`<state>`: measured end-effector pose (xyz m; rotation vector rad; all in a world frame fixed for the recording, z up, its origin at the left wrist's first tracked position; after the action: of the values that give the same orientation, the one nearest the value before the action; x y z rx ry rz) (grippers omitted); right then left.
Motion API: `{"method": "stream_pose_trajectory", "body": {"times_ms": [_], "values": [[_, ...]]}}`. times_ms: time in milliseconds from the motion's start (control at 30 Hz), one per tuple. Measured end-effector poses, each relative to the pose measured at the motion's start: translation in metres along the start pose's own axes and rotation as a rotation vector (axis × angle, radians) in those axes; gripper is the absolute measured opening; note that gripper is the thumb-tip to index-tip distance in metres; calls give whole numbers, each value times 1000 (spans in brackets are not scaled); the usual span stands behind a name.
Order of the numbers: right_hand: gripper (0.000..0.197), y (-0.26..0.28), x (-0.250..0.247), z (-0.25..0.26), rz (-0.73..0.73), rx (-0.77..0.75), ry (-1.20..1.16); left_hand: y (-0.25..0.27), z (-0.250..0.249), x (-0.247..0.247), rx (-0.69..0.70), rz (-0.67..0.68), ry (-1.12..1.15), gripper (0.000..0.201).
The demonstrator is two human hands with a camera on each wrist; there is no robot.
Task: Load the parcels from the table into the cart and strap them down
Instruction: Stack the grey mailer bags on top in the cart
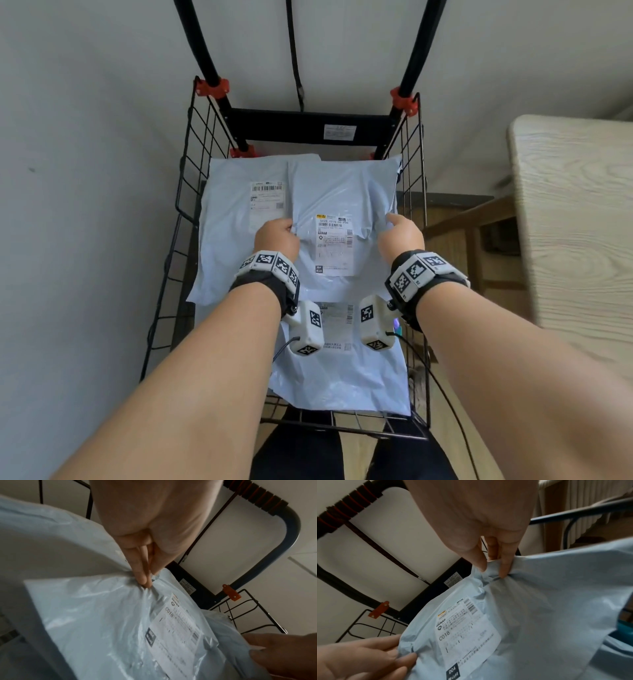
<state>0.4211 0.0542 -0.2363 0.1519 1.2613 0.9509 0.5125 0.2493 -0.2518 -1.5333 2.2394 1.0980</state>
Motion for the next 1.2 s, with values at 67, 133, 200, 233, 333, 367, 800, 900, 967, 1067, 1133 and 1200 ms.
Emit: {"method": "stream_pose_trajectory", "body": {"times_ms": [67,133,200,233,333,367,800,900,967,1067,1133,1200], "values": [[52,0,3,-2,2,9,29,-1,0,5,14,66,8,35],[52,-1,7,-1,-20,43,43,-3,4,7,0,95,80,41],[52,-1,12,2,-66,44,65,-6,8,0,-4,27,78,37],[52,-2,15,5,-88,11,93,-8,10,-6,18,-26,-31,34],[62,-3,30,16,-76,-173,207,-10,21,-20,62,-102,-374,57],[69,-4,37,20,-41,-221,252,-10,27,-22,31,-81,-440,67],[114,-28,108,22,265,-255,520,-35,90,-7,-223,229,-338,114],[121,-32,116,19,305,-257,561,-43,98,-2,-218,248,-343,118],[123,-34,119,17,326,-260,584,-46,102,2,-218,247,-343,119],[124,-37,125,13,329,-268,607,-48,106,8,-221,244,-334,121],[123,-39,128,12,323,-268,617,-52,107,10,-232,245,-322,122],[120,-41,131,11,314,-270,627,-56,108,12,-251,249,-318,123]]}}
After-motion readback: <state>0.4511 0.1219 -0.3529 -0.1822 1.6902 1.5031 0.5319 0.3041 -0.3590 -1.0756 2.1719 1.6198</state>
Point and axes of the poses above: each hand's wrist, its own y-axis away from the middle knuckle, its own x-axis out of the palm, z = x × y, the point moved 3 cm from there along -y, towards the middle knuckle, and after that the axes turned 10 degrees about y, right-handed, at the moved point
